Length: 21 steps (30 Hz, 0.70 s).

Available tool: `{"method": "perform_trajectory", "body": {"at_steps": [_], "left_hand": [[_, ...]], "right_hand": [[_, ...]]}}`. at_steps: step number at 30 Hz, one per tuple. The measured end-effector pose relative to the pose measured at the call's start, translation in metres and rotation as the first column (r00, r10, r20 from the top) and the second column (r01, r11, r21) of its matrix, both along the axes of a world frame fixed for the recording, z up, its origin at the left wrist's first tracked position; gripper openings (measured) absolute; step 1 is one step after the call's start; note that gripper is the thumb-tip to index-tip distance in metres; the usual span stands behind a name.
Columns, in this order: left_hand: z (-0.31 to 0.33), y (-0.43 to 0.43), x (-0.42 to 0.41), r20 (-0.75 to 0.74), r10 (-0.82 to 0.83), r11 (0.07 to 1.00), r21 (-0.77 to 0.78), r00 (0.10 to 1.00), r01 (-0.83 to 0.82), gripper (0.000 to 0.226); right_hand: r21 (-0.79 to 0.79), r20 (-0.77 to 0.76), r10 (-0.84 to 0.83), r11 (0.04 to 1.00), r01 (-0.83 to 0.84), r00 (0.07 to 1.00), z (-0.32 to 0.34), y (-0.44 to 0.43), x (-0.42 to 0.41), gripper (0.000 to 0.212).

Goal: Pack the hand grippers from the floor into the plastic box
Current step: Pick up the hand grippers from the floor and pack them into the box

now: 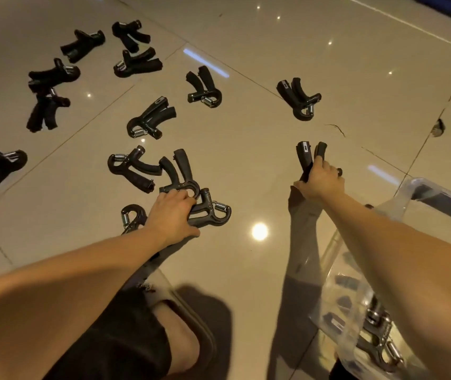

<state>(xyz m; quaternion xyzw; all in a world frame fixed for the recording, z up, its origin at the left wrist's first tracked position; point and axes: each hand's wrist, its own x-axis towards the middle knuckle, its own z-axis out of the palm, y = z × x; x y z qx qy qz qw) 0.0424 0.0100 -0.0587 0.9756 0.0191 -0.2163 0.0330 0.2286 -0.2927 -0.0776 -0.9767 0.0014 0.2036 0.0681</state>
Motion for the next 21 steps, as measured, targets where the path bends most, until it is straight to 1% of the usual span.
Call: {"method": "perform_trajectory", "body": {"at_steps": [3, 4, 7, 10, 15, 17, 19, 21], "left_hand": [[-0.007, -0.004, 0.002, 0.002, -0.012, 0.999, -0.040, 1.000, 0.012, 0.071], [-0.008, -0.007, 0.003, 0.004, -0.021, 0.998, -0.052, 1.000, 0.022, 0.068], [-0.012, -0.017, 0.006, 0.017, -0.047, 0.996, -0.081, 0.999, 0.048, 0.056], [-0.011, -0.020, 0.007, 0.036, -0.049, 0.993, -0.101, 0.998, 0.053, 0.047], [-0.003, -0.010, 0.007, 0.101, -0.017, 0.987, -0.157, 0.995, 0.033, 0.050], [0.002, -0.010, 0.008, 0.136, -0.004, 0.984, -0.175, 0.991, 0.028, 0.052], [0.011, -0.013, 0.011, 0.164, 0.004, 0.981, -0.190, 0.986, 0.028, 0.054], [0.022, -0.020, 0.015, 0.191, 0.013, 0.978, -0.207, 0.982, 0.027, 0.056]], "right_hand": [[-0.041, 0.152, 0.030, 0.999, -0.024, 0.988, -0.005, 0.005, -0.012, 0.069], [-0.062, 0.178, 0.045, 0.997, -0.035, 0.983, -0.005, 0.008, -0.016, 0.065], [-0.106, 0.155, 0.033, 0.994, -0.017, 0.987, -0.003, 0.019, -0.025, 0.060], [-0.116, 0.144, 0.004, 0.993, 0.013, 0.990, -0.004, 0.026, -0.031, 0.050], [-0.163, 0.136, 0.080, 0.985, -0.058, 0.987, -0.001, 0.018, -0.043, 0.044], [-0.133, 0.107, 0.083, 0.989, -0.069, 0.991, 0.004, 0.014, -0.046, 0.043], [-0.071, 0.090, 0.086, 0.994, -0.079, 0.992, 0.014, 0.013, -0.047, 0.043], [0.003, 0.111, 0.106, 0.994, -0.107, 0.988, 0.032, 0.014, -0.048, 0.042]]}}
